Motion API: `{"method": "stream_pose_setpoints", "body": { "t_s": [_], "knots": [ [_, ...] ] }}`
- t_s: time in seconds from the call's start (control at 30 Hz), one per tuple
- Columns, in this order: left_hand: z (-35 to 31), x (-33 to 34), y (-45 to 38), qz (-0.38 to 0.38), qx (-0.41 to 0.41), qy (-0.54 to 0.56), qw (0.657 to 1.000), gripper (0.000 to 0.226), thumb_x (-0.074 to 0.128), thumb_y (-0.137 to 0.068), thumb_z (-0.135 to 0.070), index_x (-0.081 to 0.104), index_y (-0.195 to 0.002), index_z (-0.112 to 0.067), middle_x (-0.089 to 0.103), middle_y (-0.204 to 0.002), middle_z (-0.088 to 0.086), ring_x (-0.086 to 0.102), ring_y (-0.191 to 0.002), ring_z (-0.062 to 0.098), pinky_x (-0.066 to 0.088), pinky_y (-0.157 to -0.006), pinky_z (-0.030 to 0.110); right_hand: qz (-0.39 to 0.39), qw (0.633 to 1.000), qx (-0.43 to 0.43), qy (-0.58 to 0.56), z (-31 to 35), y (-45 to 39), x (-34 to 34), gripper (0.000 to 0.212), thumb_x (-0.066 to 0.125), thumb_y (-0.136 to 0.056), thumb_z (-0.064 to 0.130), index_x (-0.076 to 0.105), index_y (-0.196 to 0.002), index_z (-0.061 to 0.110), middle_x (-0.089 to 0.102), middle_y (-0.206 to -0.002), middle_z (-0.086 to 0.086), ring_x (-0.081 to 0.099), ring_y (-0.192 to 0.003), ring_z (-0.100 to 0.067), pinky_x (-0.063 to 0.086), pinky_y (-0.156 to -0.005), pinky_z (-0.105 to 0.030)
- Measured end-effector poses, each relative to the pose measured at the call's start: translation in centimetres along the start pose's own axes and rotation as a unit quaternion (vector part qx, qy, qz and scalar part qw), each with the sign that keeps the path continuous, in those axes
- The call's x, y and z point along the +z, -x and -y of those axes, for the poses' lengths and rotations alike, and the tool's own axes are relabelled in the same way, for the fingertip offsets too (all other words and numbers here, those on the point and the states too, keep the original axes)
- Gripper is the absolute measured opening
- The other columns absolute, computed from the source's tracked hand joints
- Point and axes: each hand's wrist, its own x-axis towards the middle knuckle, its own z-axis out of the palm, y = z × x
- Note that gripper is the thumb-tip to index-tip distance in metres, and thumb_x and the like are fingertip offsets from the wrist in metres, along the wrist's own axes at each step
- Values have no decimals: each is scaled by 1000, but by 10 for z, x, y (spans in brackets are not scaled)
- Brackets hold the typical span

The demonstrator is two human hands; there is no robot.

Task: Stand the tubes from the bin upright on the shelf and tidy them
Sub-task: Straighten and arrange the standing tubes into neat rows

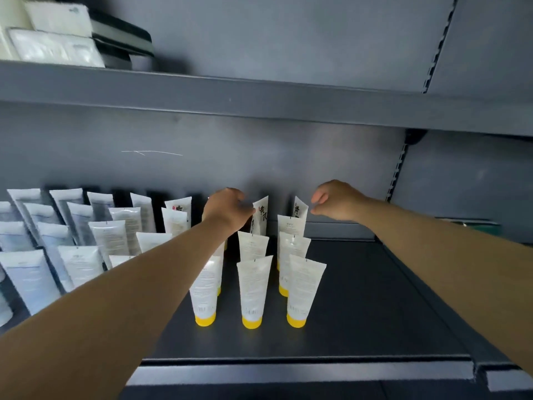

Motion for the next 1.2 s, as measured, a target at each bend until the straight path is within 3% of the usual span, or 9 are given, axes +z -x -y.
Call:
{"method": "stream_pose_setpoints", "body": {
  "t_s": [0.1,0.17,0.33,0.43,0.63,0.77,0.83,0.93,1.2],
  "knots": [
    [1,5,-8,2,-7,-7,1000,25,65,-80,-23,47,-62,-25,60,-81,5,58,-80,24,46,-74,27,-8,1000,2,9,-8,-20,7,29,64,-84,11,64,-110,-2,65,-112,-18,61,-105,-30,49,-95,-38],
    [0,7,-17,9,-2,-18,1000,9,66,-80,-25,62,-78,-17,69,-94,8,63,-94,26,50,-82,30,-5,1000,7,14,-13,-33,11,35,65,-85,16,60,-116,2,62,-116,-14,59,-107,-27,48,-95,-35],
    [-8,17,-44,13,15,-25,999,39,67,-82,-24,62,-119,-13,62,-121,6,56,-114,24,45,-99,31,7,999,35,30,-13,-67,24,48,66,-84,23,51,-124,4,55,-126,-12,55,-115,-28,46,-92,-33],
    [-11,31,-54,19,25,-39,999,35,64,-85,-20,63,-118,-9,63,-119,9,57,-112,25,47,-96,31,9,998,40,48,-15,-77,41,29,64,-85,23,56,-104,3,58,-103,-13,59,-102,-29,44,-67,-26],
    [-10,51,-82,33,9,-67,997,33,66,-82,-15,66,-114,-7,65,-116,11,59,-111,26,48,-92,30,0,998,19,62,-24,-102,65,23,64,-85,21,57,-100,5,56,-102,-9,57,-99,-28,35,-70,-25],
    [-11,59,-104,57,20,-124,990,32,70,-80,-14,68,-111,-7,66,-115,10,60,-110,25,48,-94,30,-19,998,15,58,-31,-115,74,18,59,-86,6,47,-72,9,52,-88,-8,52,-81,-25,33,-58,-21],
    [-11,64,-111,70,25,-154,985,34,72,-79,-16,68,-112,-8,66,-117,10,60,-111,26,49,-95,32,-28,998,11,58,-32,-119,76,5,56,-86,1,55,-82,4,56,-90,-11,54,-81,-26,33,-57,-21],
    [-11,68,-117,99,33,-191,976,41,76,-76,-19,66,-114,-8,66,-117,10,60,-111,28,50,-94,33,-27,998,5,63,-33,-121,77,17,58,-85,-1,65,-100,2,64,-102,-14,61,-89,-27,37,-63,-24],
    [-9,70,-127,121,73,-264,954,41,74,-79,-18,65,-118,-7,66,-117,11,60,-111,27,47,-92,30,-8,997,-14,74,-38,-129,76,23,57,-85,-3,67,-104,5,67,-105,-14,64,-94,-29,45,-68,-27]
  ]
}}
